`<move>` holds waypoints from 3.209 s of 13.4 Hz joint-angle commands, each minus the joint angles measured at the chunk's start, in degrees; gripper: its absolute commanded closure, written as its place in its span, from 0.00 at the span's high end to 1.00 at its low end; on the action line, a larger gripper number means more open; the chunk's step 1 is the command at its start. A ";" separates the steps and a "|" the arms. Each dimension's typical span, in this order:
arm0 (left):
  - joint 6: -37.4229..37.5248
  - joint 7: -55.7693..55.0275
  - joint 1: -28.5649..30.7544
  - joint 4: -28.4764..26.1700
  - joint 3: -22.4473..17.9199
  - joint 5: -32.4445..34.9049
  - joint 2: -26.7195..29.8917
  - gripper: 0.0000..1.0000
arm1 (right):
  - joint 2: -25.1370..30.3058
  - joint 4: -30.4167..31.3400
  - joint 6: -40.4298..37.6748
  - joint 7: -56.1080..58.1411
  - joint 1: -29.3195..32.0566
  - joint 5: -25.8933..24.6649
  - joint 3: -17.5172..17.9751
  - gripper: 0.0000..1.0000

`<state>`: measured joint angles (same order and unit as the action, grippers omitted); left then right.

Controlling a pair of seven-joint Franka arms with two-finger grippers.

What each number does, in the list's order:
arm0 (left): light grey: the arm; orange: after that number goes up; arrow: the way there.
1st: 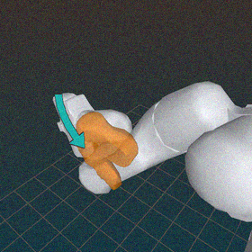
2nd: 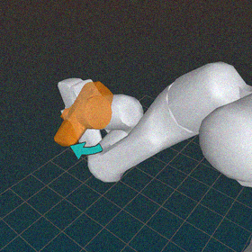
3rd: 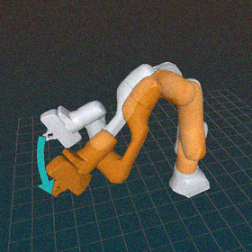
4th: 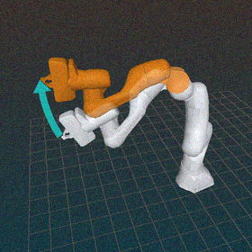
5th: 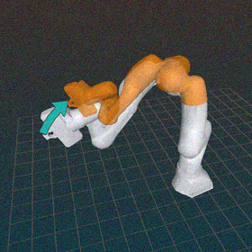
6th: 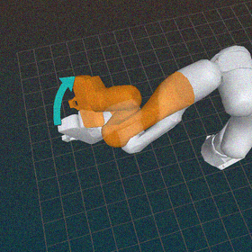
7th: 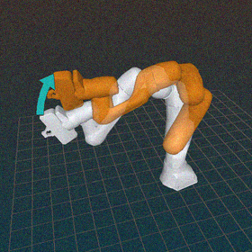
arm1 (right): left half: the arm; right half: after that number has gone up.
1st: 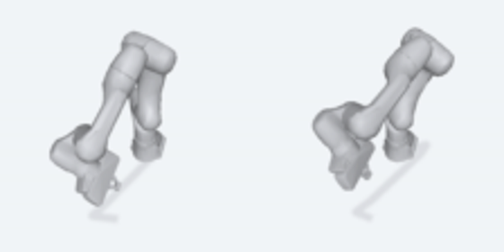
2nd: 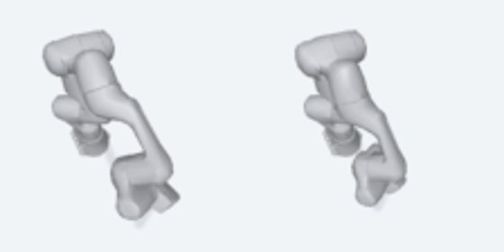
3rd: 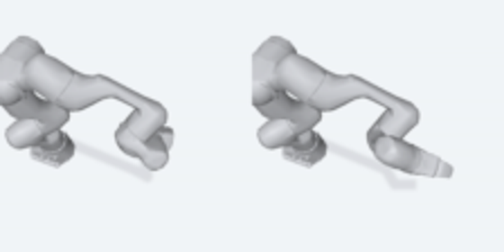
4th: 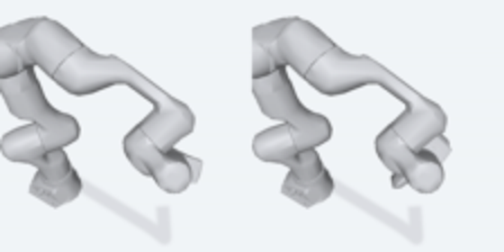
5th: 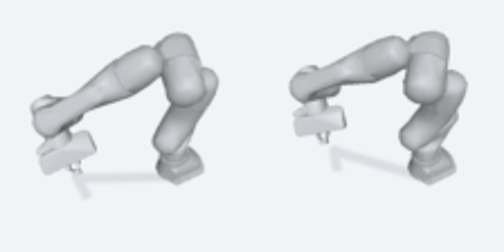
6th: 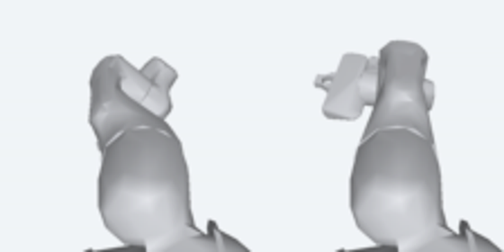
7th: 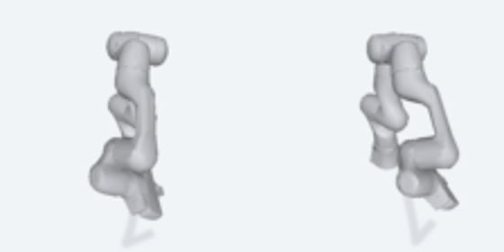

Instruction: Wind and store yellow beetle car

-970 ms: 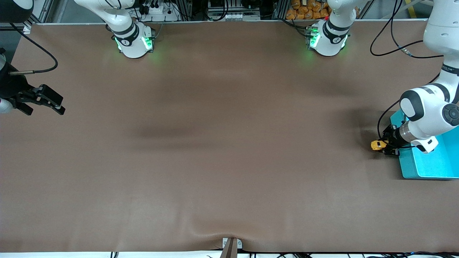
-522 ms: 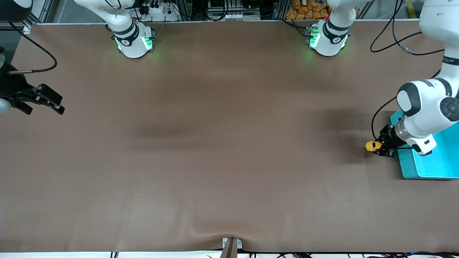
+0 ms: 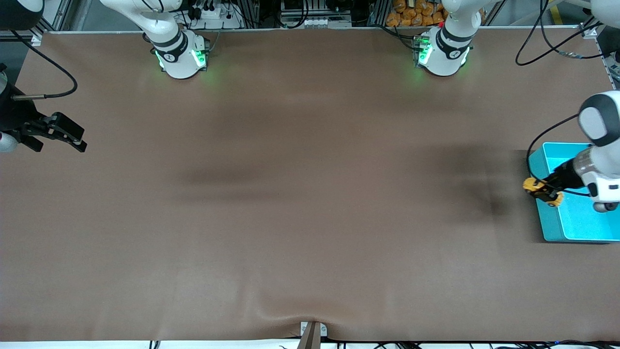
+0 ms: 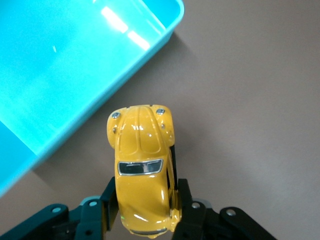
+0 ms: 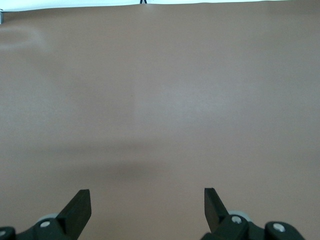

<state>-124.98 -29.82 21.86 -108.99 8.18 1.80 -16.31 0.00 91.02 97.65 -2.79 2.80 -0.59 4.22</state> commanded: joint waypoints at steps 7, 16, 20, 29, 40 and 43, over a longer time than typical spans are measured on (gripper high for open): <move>1.41 38.05 11.00 10.36 0.17 5.20 -10.65 0.00 | -0.79 -1.54 -1.32 -0.91 -0.43 -1.08 -0.09 1.00; -8.69 54.85 16.20 13.01 0.44 9.10 -20.15 0.00 | -0.79 -1.63 -3.17 5.17 -0.51 -0.64 0.00 1.00; -9.23 55.74 16.11 13.36 0.44 9.10 -21.83 0.00 | -0.88 -1.63 -3.17 5.07 -0.43 -0.64 0.00 1.00; -8.53 55.83 16.02 11.61 0.79 9.80 -17.37 1.00 | -0.88 -1.63 -3.17 5.07 -0.43 -0.64 0.00 1.00; 13.69 34.68 12.62 10.90 17.83 9.63 2.85 1.00 | -0.79 -1.63 -3.17 5.16 -0.34 -0.55 0.00 1.00; 20.81 25.10 2.43 11.34 17.40 9.45 7.60 1.00 | -0.79 -1.72 -3.26 5.16 -0.34 -0.64 -0.08 1.00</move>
<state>-107.47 -0.07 28.89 -96.25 26.25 10.21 -12.97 -0.16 90.83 95.40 2.09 2.79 -0.91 4.37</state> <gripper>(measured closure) 0.000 0.000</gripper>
